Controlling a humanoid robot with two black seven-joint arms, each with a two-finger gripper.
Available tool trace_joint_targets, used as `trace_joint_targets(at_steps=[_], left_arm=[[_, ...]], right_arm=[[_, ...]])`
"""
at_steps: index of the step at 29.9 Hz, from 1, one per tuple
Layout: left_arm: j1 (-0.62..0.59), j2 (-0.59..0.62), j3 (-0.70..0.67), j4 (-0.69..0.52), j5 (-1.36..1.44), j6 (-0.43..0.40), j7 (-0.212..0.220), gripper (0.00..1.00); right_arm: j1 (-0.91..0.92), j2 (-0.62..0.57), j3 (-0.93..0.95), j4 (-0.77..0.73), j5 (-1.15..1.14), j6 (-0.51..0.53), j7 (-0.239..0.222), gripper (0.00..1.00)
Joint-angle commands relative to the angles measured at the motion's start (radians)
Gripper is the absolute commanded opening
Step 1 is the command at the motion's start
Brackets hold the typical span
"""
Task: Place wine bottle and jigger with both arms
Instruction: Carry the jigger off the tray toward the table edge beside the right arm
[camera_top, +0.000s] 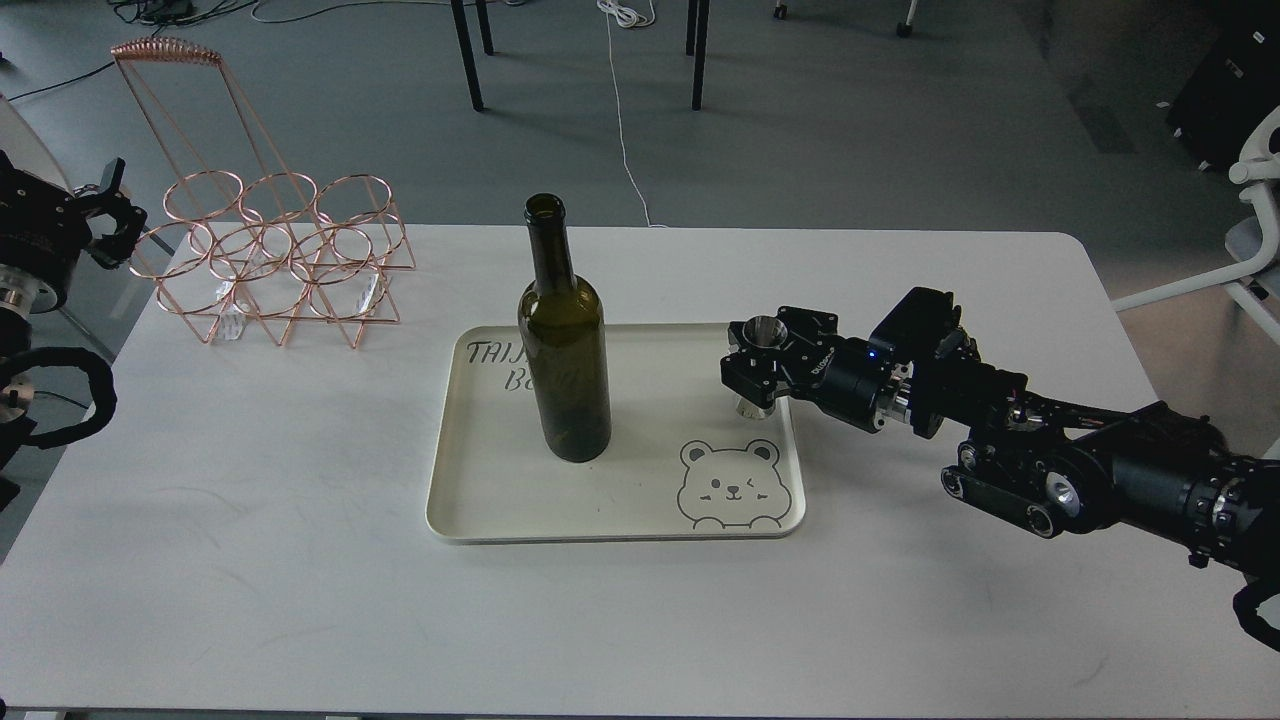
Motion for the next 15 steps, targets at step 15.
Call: trace_joint_targets(at_steps=[15], left_arm=[[-0.001,-0.006,0.000,-0.003,0.000,0.000,0.002,0.99]], right_arm=[[-0.126,-0.315,0.131,0.108,0.009,0.000,0.000,0.05]])
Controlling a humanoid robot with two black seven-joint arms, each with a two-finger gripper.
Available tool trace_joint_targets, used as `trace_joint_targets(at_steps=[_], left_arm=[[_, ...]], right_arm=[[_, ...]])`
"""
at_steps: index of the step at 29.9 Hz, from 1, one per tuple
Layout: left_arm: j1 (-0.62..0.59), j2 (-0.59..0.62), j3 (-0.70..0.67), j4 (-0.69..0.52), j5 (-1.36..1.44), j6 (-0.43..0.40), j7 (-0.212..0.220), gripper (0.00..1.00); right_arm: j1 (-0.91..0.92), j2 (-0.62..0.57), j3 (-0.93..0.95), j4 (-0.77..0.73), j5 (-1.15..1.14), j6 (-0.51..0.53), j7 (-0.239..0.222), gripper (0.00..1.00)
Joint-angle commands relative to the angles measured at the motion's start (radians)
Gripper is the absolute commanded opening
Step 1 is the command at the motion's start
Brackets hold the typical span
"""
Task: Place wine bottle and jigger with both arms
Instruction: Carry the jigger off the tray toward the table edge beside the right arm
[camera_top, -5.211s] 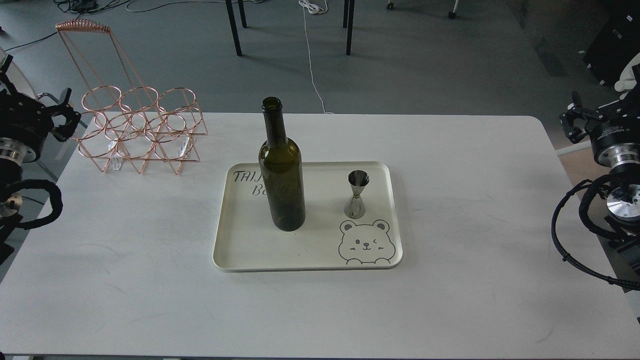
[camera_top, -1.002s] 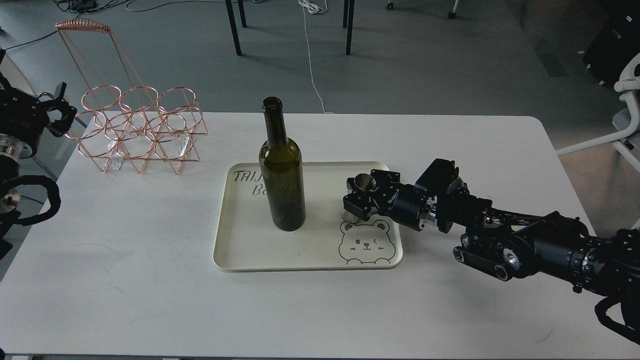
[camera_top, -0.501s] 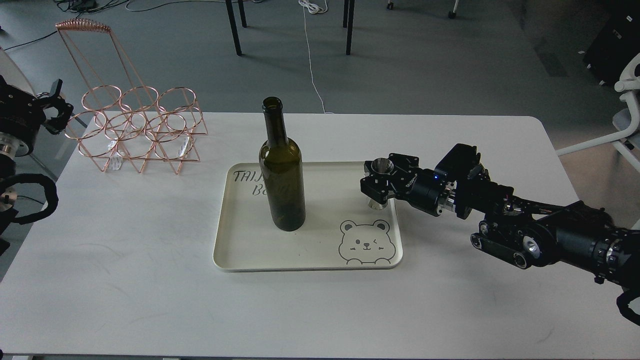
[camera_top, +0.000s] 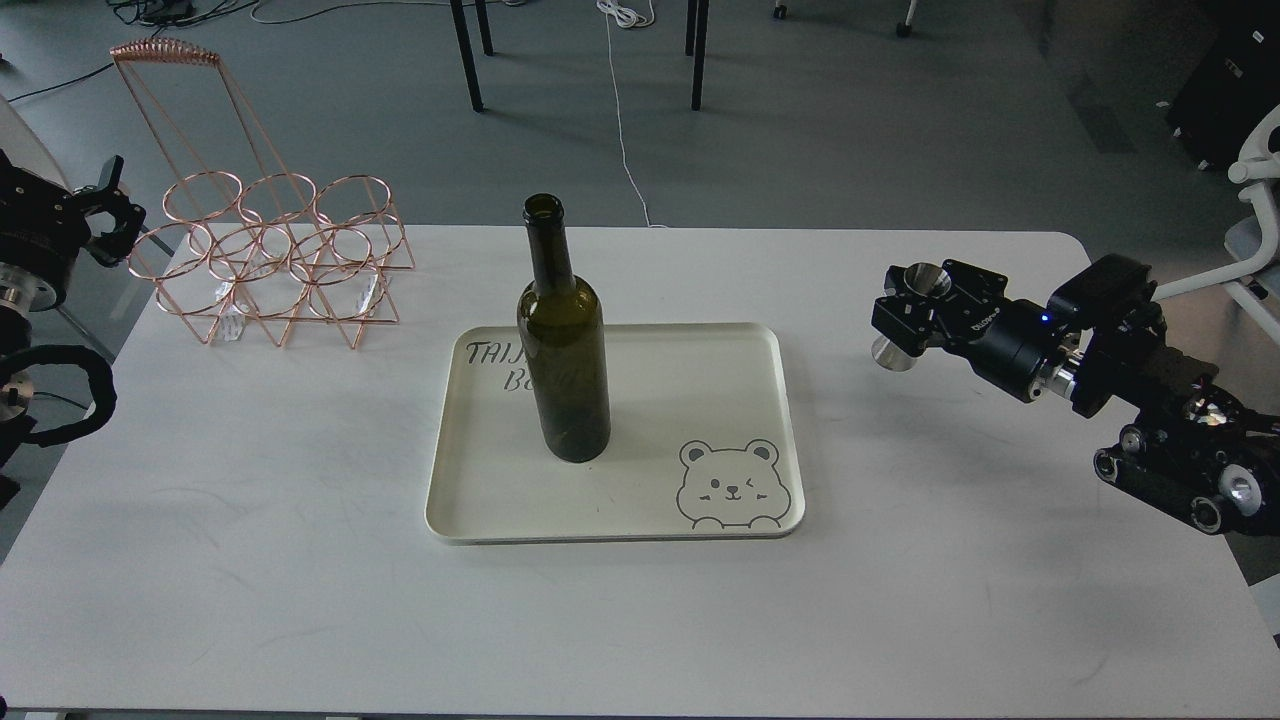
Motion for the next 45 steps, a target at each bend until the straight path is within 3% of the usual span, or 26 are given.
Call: trace_joint_targets(at_steps=[1,22,30,32,35,43,45], left_arm=[[0.000,0.000,0.001,-0.001,0.000,0.000,0.000,0.99],[-0.002,0.000,0.000,-0.008,0.000,0.000,0.000,0.99],[-0.002,0.000,-0.002,-0.008,0.000,0.000,-0.018,0.99],[-0.003,0.000,-0.002,-0.008,0.000,0.000,-0.017,0.99],[-0.014,0.000,0.000,-0.008,0.000,0.000,-0.018,0.99],[-0.017,0.000,0.000,-0.008,0.000,0.000,-0.018,0.99],[-0.017,0.000,0.000,-0.008,0.000,0.000,-0.018,0.99]], right_arm=[[-0.054,-0.034,0.013,-0.003,0.005,0.000,0.000,0.05],[-0.165,-0.030,0.059,-0.015,0.028,0.000,0.000,0.13],[-0.186,-0.030,0.056,-0.010,0.057,0.000,0.000,0.17],[-0.186,-0.038,0.055,0.000,0.057,0.000,0.000,0.22],[-0.188,-0.045,0.053,0.034,0.057,0.000,0.000,0.38],[-0.186,-0.088,0.052,0.086,0.057,0.000,0.000,0.44],[-0.186,-0.091,0.052,0.091,0.057,0.000,0.000,0.49]])
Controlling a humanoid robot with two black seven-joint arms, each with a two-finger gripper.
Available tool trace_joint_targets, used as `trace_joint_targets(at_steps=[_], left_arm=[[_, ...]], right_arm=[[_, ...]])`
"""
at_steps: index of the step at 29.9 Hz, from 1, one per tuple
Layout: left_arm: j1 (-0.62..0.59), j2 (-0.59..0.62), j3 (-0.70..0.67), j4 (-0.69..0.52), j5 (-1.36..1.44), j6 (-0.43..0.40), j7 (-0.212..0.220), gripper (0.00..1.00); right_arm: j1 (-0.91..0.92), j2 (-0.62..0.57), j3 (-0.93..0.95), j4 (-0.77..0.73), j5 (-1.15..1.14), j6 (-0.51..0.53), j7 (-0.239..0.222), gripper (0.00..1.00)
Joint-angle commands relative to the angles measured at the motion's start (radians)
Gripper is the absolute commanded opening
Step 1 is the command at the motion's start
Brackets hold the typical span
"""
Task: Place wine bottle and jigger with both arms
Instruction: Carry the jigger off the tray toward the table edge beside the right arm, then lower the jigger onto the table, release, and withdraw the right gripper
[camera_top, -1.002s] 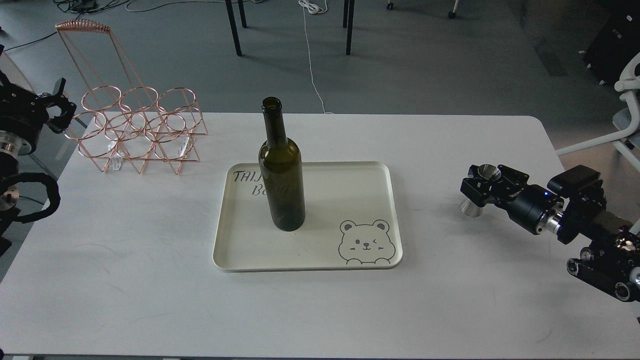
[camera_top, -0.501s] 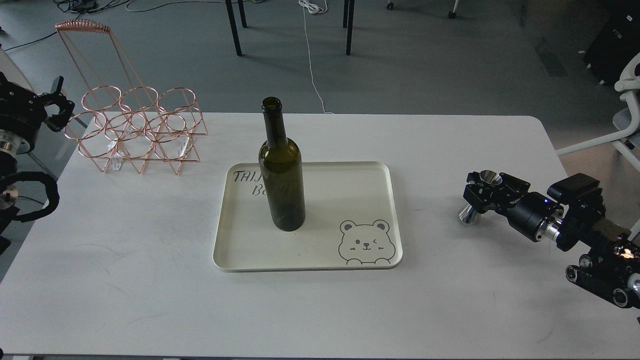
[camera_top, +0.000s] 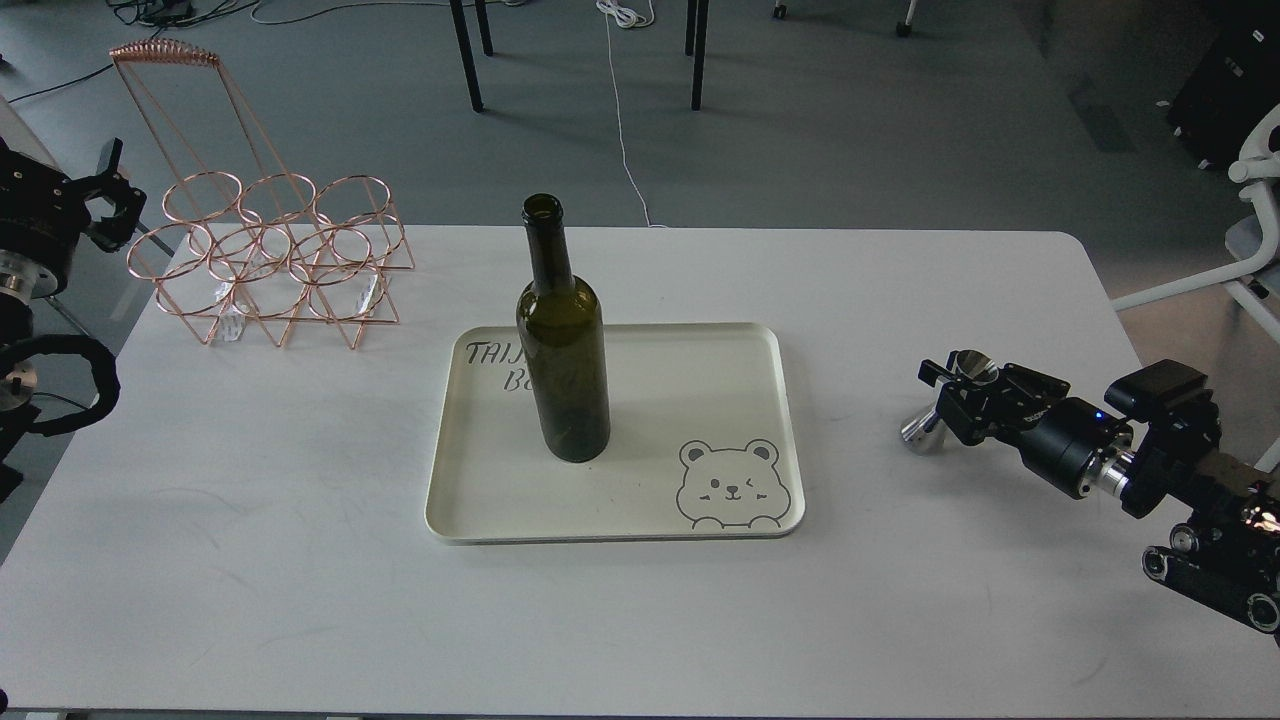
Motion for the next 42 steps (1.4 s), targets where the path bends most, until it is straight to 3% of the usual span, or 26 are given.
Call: trace_joint_targets(at_steps=[1,11,14,25,29,33,42], left_arm=[[0.000,0.002,0.000,0.000,-0.001,0.000,0.000,0.99],[-0.002,0.006,0.000,0.000,-0.001,0.000,0.000,0.99],[0.000,0.006,0.000,0.000,-0.002,0.000,0.000,0.99],[0.000,0.015,0.002,0.000,-0.002,0.000,0.003,0.99],[0.000,0.035,0.005,-0.005,0.002,0.000,0.014,0.99],[-0.002,0.038,0.014,-0.017,0.003,0.000,0.018,0.99],[-0.036,0.182,0.014,-0.215,0.147,0.000,0.026,0.99]], right_arm=[[0.002,-0.007,-0.001,0.007,0.000,0.000,0.000,0.53],[0.002,-0.023,-0.001,0.046,0.000,0.000,0.000,0.76],[0.000,-0.065,0.001,0.089,0.000,0.000,0.000,0.94],[-0.009,-0.256,0.011,0.266,0.003,0.000,0.000,0.95],[-0.005,-0.319,0.094,0.287,0.007,0.000,0.000,0.96],[0.008,-0.320,0.179,0.287,0.111,0.000,0.000,0.96],[0.156,-0.234,0.228,0.264,0.461,0.000,0.000,0.96]])
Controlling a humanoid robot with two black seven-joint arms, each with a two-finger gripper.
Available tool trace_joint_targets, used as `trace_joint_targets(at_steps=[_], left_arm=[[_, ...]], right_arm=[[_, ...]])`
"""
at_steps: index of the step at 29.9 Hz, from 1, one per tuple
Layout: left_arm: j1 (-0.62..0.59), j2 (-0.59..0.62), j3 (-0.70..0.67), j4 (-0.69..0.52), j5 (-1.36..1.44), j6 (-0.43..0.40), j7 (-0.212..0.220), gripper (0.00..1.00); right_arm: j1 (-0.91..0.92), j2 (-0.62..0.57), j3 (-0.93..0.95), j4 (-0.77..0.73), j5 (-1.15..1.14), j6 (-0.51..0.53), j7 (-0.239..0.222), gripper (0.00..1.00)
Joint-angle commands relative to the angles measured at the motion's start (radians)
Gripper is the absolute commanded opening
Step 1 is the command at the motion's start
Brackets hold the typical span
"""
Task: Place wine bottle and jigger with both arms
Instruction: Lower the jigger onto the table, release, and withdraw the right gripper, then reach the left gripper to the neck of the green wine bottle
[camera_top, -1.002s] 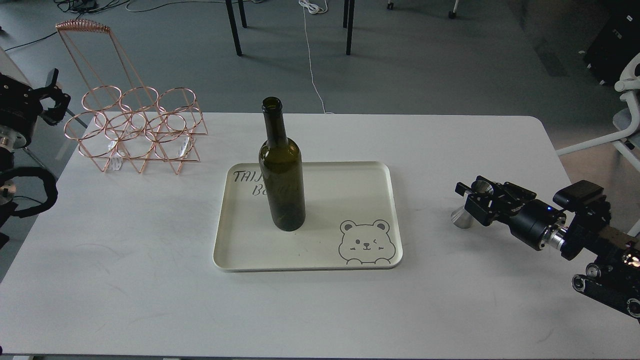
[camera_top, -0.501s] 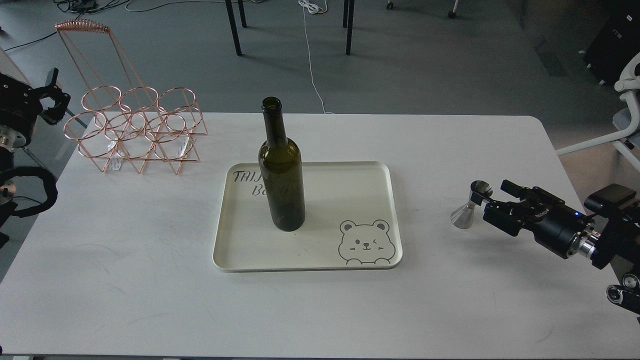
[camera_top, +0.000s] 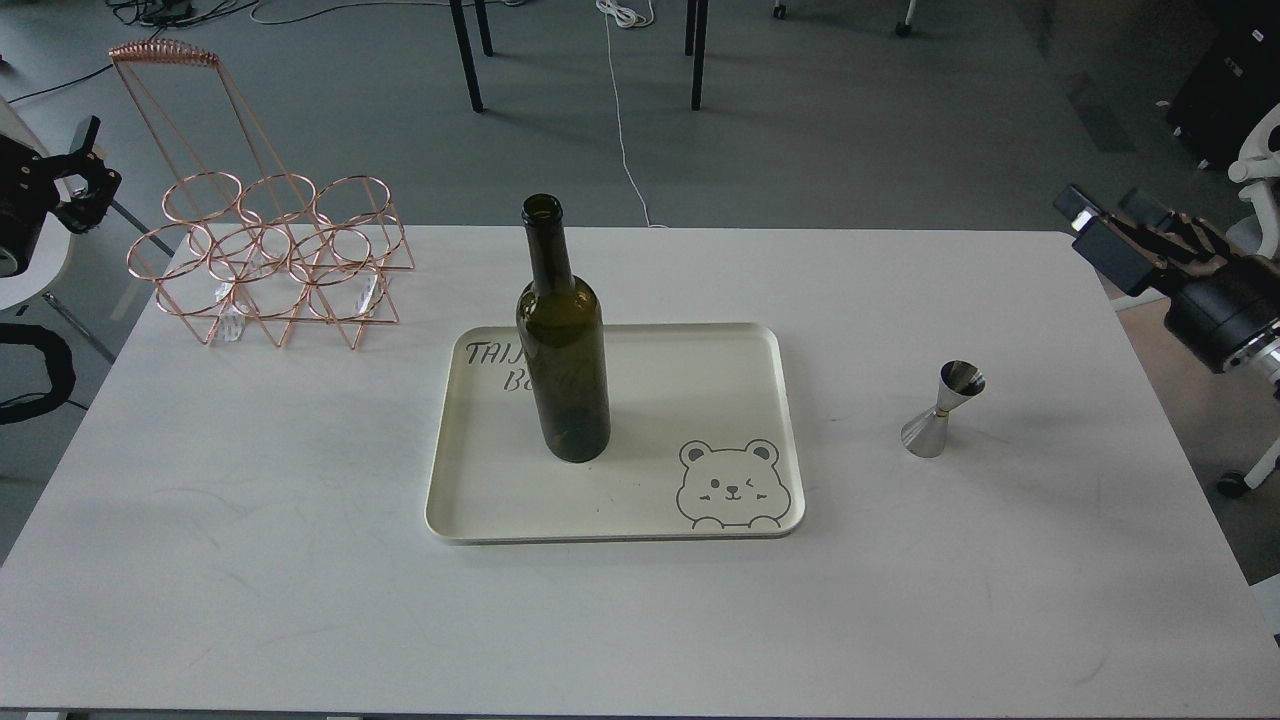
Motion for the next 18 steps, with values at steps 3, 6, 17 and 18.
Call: trace_joint_targets(at_steps=[3,6,17,18], left_arm=[[-0.015,0.080,0.000,-0.119,0.183,0.000,-0.004,0.99],[-0.012,0.157,0.001,-0.253,0.281,0.005,-0.006,0.98],[0.000,0.379,0.001,-0.721,0.750,0.091,-0.006,0.98],[0.000,0.383,0.001,-0.742,0.806,0.091,-0.006,0.98]], right_arm=[[0.062,0.099,0.038,-0.050,0.210,0.000,0.000,0.96],[0.061,0.156,0.104,-0.073,0.289,0.000,0.000,0.96],[0.053,0.221,0.221,-0.234,0.782,0.309,0.000,0.96],[0.050,0.221,0.228,-0.254,0.818,0.349,0.000,0.96]])
